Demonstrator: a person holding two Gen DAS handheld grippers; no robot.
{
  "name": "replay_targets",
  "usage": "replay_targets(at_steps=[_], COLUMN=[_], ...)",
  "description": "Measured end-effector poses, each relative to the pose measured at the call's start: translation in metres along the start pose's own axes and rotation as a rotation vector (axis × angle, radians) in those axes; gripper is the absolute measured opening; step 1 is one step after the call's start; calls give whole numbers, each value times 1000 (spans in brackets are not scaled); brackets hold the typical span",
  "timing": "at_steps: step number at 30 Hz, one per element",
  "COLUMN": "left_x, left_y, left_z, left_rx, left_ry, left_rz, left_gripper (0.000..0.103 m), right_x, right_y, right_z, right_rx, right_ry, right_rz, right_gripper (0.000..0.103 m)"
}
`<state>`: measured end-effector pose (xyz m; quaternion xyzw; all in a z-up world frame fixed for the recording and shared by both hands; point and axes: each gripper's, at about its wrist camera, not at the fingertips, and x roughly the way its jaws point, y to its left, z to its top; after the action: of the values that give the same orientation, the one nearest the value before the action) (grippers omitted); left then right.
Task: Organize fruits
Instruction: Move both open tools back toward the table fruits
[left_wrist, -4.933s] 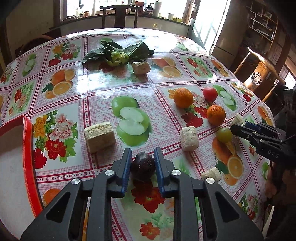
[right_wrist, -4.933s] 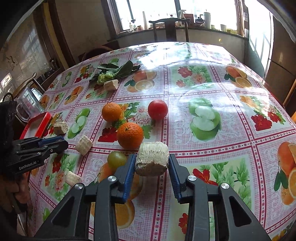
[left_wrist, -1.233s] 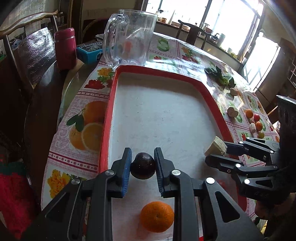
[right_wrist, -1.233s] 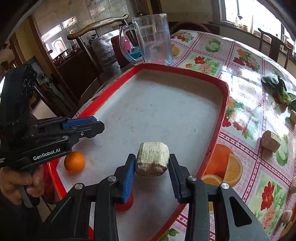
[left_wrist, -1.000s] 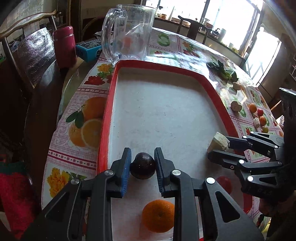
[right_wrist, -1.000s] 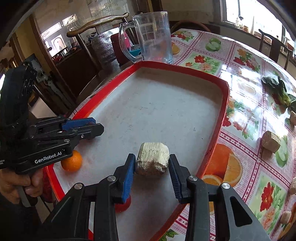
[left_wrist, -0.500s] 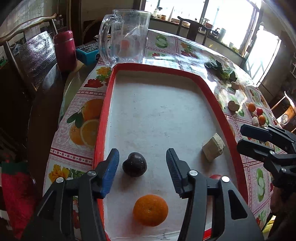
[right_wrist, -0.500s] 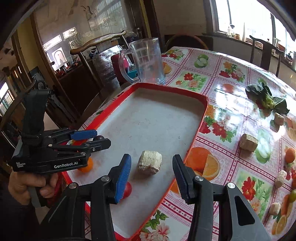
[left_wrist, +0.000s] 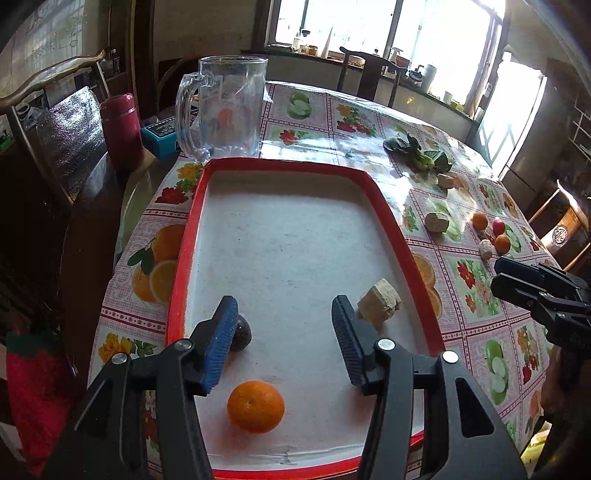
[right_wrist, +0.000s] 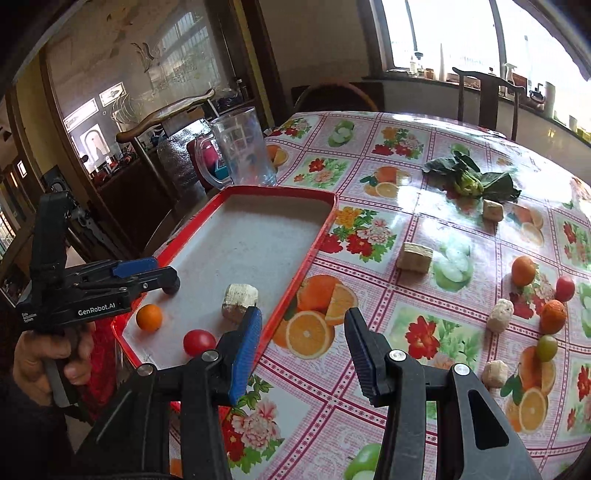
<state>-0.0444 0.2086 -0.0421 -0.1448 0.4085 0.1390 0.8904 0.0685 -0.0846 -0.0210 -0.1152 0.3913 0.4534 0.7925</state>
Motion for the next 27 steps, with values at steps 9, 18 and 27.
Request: replay_targets(at_steps=[9, 18, 27], left_x=[-9, -9, -8], left_y=[-27, -53, -70], left_z=[4, 7, 9], left_rx=[42, 73, 101], left_ry=[-21, -23, -20], left_rz=[-30, -63, -79], left_gripper=[52, 52, 52], right_x=[-24, -44, -59], right_y=[-30, -55, -74], right_z=[-16, -30, -38], right_rx=[44, 86, 118], right_ry=[-14, -30, -44], right_rz=[-57, -95, -126], right_gripper=[48, 48, 48])
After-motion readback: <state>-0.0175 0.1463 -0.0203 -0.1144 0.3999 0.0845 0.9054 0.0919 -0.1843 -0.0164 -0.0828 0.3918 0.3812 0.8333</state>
